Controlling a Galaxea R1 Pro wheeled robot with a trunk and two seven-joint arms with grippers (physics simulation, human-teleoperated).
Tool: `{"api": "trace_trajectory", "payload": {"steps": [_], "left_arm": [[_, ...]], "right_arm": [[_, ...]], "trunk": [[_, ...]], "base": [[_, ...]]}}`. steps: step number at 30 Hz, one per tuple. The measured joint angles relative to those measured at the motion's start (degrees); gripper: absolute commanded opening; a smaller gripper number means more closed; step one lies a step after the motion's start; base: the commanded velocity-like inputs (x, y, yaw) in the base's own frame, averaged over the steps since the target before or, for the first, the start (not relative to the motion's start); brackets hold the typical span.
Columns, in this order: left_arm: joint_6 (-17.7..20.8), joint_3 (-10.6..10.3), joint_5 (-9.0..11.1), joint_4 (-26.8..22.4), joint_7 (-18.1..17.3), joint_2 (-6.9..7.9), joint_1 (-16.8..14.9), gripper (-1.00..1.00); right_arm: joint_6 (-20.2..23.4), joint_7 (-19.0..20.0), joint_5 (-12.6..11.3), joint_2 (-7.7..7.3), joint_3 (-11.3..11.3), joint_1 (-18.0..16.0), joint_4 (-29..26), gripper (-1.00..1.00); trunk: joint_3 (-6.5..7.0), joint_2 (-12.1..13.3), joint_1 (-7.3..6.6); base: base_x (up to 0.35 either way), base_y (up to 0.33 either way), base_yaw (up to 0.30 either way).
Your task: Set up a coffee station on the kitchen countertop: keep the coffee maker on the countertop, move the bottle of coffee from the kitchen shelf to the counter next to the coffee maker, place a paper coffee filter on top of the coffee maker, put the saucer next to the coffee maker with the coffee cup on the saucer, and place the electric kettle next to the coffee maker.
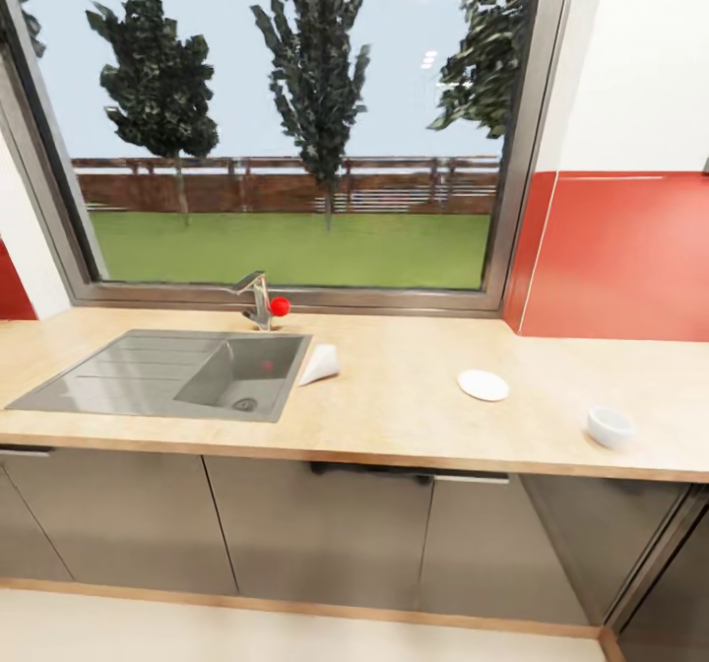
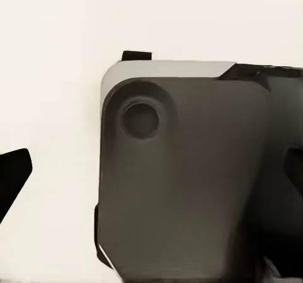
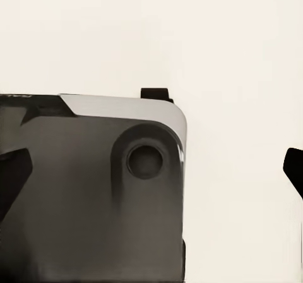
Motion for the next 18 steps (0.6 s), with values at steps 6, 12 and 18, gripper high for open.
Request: {"api": "trace_trajectory", "payload": {"steps": [6, 12, 18], "left_arm": [[0.0, 0.0, -0.1, 0.0, 0.0, 0.07, 0.0, 1.0], [0.0, 0.0, 0.0, 0.0, 0.0, -0.03, 0.1, 1.0], [0.0, 0.0, 0.0, 0.0, 0.0, 0.0, 0.1, 1.0]], "right_arm": [[0.0, -0.1, 0.1, -0.01, 0.0, 0.0, 0.1, 1.0], [-0.1, -0.1, 0.1, -0.02, 0.0, 0.0, 0.1, 1.0], [-0.1, -0.1, 0.1, -0.02, 0.0, 0.0, 0.0, 1.0]], "trunk": [[0.78, 2.4, -1.32], [1.64, 4.8, -2.64], [2.7, 7.2, -3.95]], "base": [[0.0, 0.0, 0.251], [0.0, 0.0, 0.188], [0.0, 0.0, 0.022]]}}
